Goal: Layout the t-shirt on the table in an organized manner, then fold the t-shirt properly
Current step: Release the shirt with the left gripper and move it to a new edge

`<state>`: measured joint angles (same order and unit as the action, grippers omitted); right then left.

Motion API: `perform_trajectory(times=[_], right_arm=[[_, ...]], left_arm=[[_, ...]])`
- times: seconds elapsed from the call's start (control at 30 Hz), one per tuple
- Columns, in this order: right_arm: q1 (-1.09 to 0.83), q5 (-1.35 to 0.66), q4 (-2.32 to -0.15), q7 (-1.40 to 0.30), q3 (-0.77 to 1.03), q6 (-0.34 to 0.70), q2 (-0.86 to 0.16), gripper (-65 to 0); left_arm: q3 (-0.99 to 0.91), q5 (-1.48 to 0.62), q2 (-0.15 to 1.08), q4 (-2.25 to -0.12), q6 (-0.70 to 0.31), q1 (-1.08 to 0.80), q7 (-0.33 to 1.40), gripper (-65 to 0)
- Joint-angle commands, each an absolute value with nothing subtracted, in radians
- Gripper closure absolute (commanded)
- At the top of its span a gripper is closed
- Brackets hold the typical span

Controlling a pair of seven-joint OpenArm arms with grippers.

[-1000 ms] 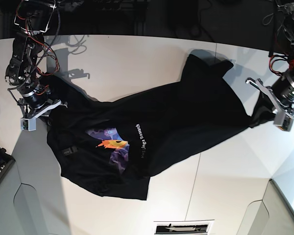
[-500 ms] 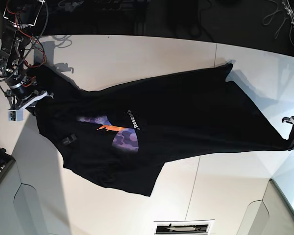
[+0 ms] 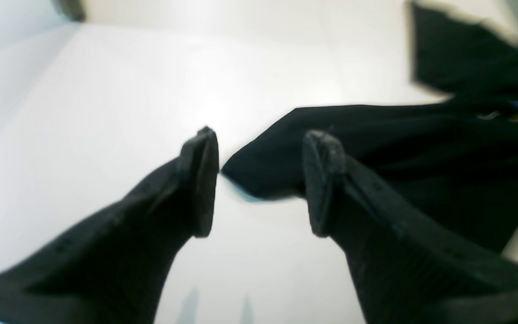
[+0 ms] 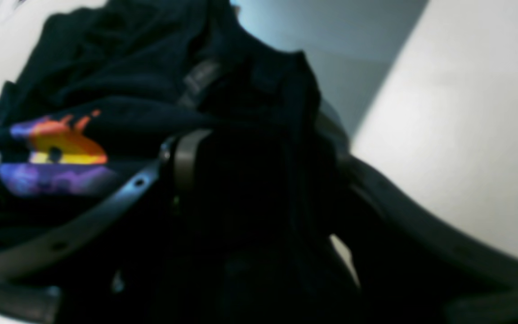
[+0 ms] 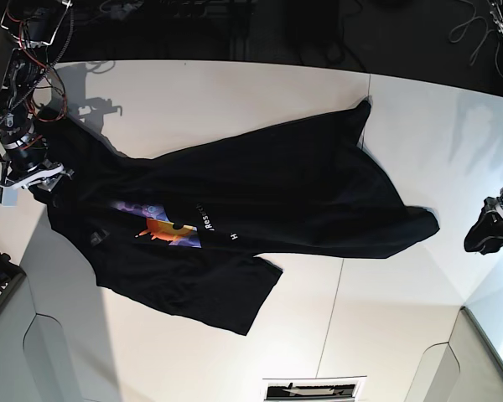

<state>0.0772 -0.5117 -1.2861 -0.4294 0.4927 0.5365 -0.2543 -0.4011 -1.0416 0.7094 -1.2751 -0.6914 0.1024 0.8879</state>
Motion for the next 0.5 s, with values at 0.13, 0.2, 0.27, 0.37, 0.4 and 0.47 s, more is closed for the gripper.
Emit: perform_trajectory(times=[0.13,0.2,0.27,0.37,0.4,0.47], right_arm=[[0.088,-0.543,-1.407,-0.493,0.535,0.554,-0.266,-32.5],[0.088,-0.543,-1.441,-0.515,0.564,0.554,-0.267,-32.5],[0.088,-0.547,-1.452,-0.518,0.585,0.554,-0.273,-32.5],[0.077,-0.550,-1.452,-0.538,0.596,0.554,-0.282,-32.5],[0.067,-0.552,-1.452,-0.539,0.596,0.554,-0.286,-32.5],[0.038,-0.554,-1.452,-0.540,0.596,0.554,-0.289,-32.5]], left_arm=[[-0.414,-1.163,0.733,-1.425,-0.698,-0.032,0.942,-32.8],[-0.414,-1.162,0.718,-1.511,-0.698,-0.109,0.939,-32.8],[-0.414,-1.155,0.685,-1.600,-0.698,-0.169,0.939,-32.8],[-0.413,-1.129,0.622,-1.720,-0.698,-0.239,0.924,-32.8],[-0.413,-1.116,0.601,-1.752,-0.698,-0.264,0.913,-32.8],[-0.413,-1.089,0.565,-1.792,-0.698,-0.309,0.895,-32.8]])
